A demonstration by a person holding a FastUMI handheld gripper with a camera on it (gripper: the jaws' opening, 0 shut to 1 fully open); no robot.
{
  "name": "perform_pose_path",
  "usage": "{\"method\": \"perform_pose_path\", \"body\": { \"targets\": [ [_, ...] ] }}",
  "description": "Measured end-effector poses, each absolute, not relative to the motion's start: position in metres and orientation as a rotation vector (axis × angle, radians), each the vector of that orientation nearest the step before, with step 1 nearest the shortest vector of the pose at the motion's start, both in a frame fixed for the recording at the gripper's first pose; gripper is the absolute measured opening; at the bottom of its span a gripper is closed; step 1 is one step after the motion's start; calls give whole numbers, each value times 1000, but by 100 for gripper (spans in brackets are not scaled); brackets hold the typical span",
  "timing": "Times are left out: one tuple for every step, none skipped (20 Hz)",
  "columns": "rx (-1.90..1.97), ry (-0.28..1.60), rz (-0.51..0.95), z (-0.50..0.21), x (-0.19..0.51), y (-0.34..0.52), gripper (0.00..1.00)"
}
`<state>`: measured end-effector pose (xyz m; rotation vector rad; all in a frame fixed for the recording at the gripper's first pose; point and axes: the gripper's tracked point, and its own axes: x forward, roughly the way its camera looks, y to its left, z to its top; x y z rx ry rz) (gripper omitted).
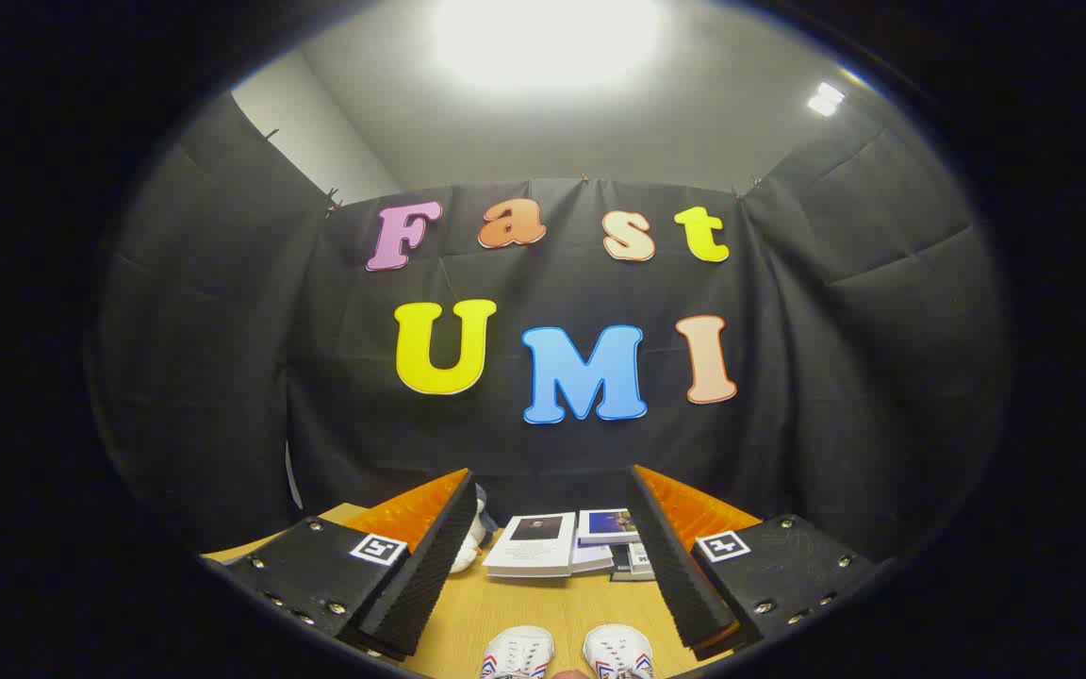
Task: Open the storage box then place both shoes into the box .Put the left shoe in first, then the right shoe, with the right side of both shoes facing outward in a uniform manner.
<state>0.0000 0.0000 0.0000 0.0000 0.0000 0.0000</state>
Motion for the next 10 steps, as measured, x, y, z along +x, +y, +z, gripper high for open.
{"method": "perform_pose_path", "body": {
  "targets": [
    [6,1,-8,0,0,-4,96],
    [10,4,-18,-1,-1,-7,96],
    [15,7,-26,-2,-2,-10,96],
    [21,10,-32,-3,-2,-13,96],
    [25,12,-37,-3,-3,-14,96],
    [28,13,-40,-4,-4,-16,96],
    [29,11,-43,-4,-5,-17,96],
    [27,10,-46,-4,-7,-19,96],
    [25,8,-43,-3,-8,-19,96],
    [22,5,-41,-2,-9,-18,96]
  ]
}}
